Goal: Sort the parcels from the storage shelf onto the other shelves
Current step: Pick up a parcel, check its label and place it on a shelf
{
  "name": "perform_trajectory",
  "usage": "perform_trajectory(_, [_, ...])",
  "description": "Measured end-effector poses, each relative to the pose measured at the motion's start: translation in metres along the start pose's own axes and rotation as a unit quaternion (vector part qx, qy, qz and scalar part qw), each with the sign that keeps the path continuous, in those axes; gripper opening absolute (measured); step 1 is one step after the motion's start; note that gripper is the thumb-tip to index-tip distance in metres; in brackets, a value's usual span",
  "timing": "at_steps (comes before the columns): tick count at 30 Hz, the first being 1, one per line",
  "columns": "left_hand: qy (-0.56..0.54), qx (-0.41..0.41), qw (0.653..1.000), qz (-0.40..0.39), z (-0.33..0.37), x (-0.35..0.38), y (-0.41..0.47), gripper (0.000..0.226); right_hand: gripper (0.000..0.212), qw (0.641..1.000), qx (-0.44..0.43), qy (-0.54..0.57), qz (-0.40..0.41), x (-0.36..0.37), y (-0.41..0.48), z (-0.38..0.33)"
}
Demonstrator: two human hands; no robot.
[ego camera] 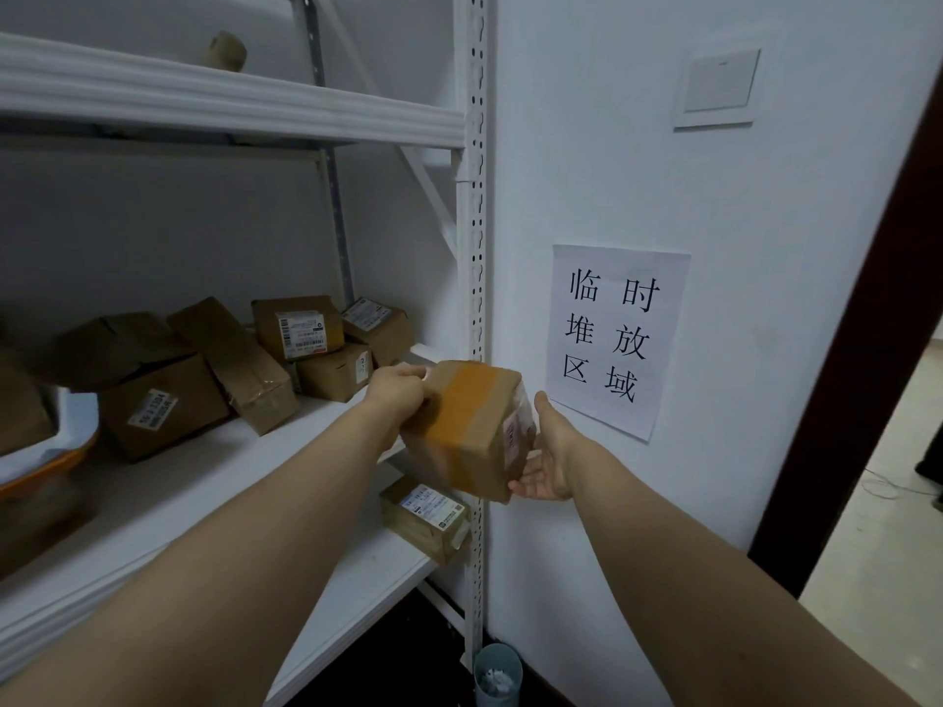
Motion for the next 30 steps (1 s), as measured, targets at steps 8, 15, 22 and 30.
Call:
perform_trajectory(8, [-0.123,-0.079,0.985,-0.094,-0.028,0.023,-0.018,0.040,0.026,0.985,-0.130,0.112,-0.028,0.017,-0.001,-0.019])
perform_trajectory(15, [-0.011,-0.011,0.994,-0.107,-0.041,0.021,-0.008,0.093,0.011,0.976,-0.146,0.144,-0.068,0.025,-0.004,-0.023])
perform_trajectory(22, [0.293,0.090,0.950,-0.065,-0.041,0.021,-0.004,0.124,0.013,0.982,-0.177,0.042,-0.047,0.022,0.003,-0.022])
perform_trajectory(30, [0.198,0.113,0.971,-0.068,-0.033,0.034,0.000,0.104,0.051,0.989,-0.123,-0.029,-0.076,0.020,-0.009,-0.015])
Point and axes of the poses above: each hand's wrist, its own y-axis towards the middle knuckle, its own x-axis out of the palm, z = x × y, the point moved 9 cm from there along y, towards the middle knuckle, and after that the axes turned 11 degrees about y, right-handed, at the moved point
